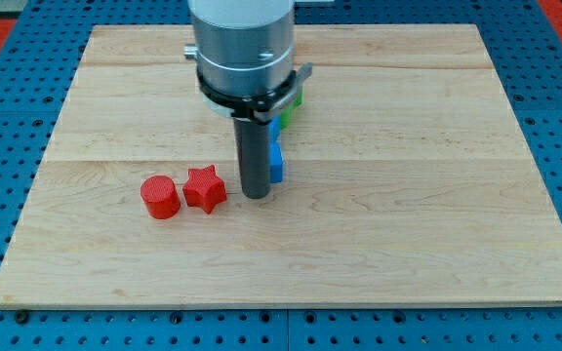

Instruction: Point your arm to the red circle

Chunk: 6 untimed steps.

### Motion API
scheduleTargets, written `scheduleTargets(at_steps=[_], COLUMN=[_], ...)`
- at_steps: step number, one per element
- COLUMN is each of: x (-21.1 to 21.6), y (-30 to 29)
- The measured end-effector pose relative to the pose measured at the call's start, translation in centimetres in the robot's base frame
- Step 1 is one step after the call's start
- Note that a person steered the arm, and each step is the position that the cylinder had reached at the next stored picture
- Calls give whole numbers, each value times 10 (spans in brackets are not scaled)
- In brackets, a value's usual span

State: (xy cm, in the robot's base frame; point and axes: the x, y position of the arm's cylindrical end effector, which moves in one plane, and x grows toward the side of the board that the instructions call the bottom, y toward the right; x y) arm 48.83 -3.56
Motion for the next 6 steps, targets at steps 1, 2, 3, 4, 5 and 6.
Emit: scheduleTargets(at_steps=[1, 2, 3, 4, 5, 6], x=[18, 58, 71, 56, 15, -4], y=[-6, 27, -58, -147, -152, -127])
